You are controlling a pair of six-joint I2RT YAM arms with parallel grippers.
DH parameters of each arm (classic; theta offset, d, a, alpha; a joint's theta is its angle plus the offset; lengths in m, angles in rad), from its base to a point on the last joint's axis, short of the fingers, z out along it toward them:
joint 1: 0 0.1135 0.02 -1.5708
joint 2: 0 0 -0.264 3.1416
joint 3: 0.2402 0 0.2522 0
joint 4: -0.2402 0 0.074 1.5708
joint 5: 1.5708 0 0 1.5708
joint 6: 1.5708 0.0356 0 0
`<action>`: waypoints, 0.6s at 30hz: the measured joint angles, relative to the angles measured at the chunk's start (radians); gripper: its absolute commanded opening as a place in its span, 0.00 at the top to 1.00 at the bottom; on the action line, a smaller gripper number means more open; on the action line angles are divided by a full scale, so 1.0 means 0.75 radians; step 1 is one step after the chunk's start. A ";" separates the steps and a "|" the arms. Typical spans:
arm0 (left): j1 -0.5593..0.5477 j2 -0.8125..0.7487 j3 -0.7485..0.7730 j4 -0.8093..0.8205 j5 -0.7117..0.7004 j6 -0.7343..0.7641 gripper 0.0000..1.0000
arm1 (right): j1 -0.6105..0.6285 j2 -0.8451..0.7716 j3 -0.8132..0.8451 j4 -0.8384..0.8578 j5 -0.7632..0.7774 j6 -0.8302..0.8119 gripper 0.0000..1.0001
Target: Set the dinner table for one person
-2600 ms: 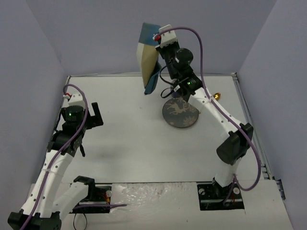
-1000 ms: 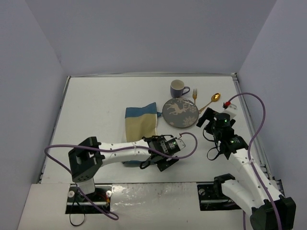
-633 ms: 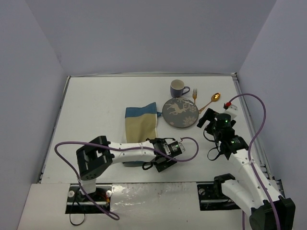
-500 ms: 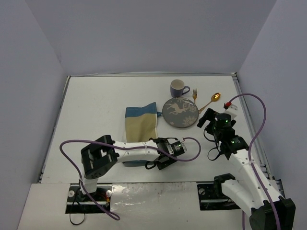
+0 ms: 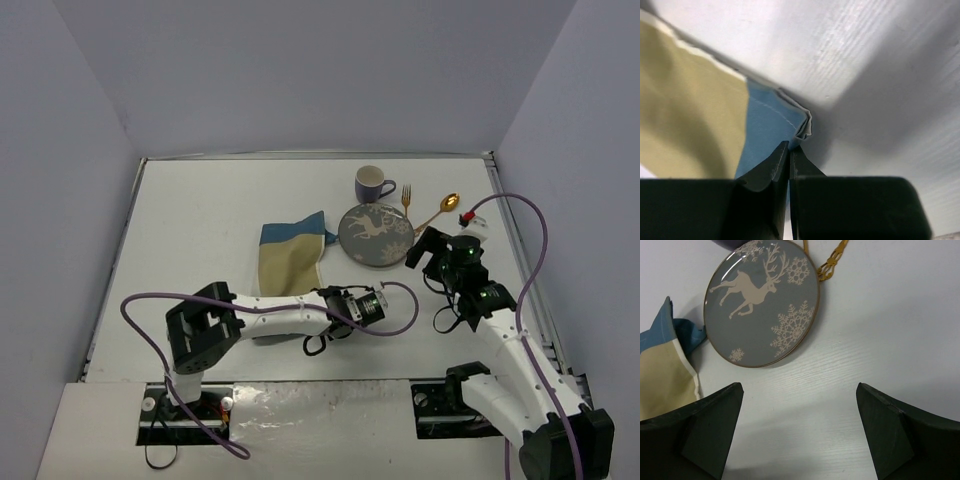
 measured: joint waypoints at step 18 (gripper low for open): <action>0.626 -1.136 -0.177 0.060 -0.181 -0.295 1.00 | 0.364 0.642 0.252 0.364 -0.178 -0.013 0.15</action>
